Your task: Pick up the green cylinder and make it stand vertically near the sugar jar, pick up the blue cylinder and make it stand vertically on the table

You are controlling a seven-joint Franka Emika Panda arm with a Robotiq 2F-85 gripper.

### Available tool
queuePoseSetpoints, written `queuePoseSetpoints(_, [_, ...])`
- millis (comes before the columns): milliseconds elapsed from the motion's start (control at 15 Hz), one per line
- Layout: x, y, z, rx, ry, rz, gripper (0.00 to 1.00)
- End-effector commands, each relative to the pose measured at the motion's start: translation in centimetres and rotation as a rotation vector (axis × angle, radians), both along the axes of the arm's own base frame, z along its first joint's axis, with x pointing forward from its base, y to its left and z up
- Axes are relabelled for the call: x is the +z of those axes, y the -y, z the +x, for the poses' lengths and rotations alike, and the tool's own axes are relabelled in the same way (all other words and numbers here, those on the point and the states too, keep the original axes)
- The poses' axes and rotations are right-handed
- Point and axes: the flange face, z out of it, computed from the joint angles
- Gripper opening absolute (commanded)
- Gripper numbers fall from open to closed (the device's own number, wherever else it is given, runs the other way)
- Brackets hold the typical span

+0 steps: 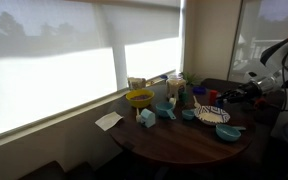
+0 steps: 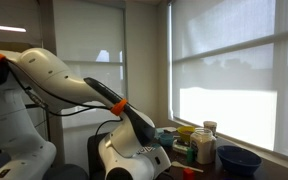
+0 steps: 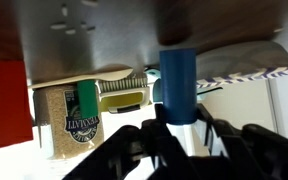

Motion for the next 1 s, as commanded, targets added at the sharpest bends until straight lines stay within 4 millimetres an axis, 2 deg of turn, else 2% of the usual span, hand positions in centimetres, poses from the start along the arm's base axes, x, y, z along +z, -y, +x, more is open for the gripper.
queuePoseSetpoints(0, [-1.2, 0.2, -0.2, 0.029, 0.017, 0.047, 0.08])
queuePoseSetpoints(267, [-1.7, 0.6, -0.4, 0.044, 0.019, 0.054, 0.08])
queuePoseSetpoints(333, [-1.7, 0.7, -0.4, 0.042, 0.02, 0.052, 0.2])
queuePoseSetpoints(400, [-1.5, 0.8, -0.4, 0.042, 0.02, 0.049, 0.58])
queuePoseSetpoints(467, [-1.3, 0.8, -0.3, 0.044, 0.024, 0.046, 0.6])
queuePoseSetpoints(867, [0.8, 1.2, 0.0, 0.06, 0.037, 0.002, 0.99])
queuePoseSetpoints(933, [1.3, 1.3, 0.1, 0.066, 0.031, -0.011, 1.0])
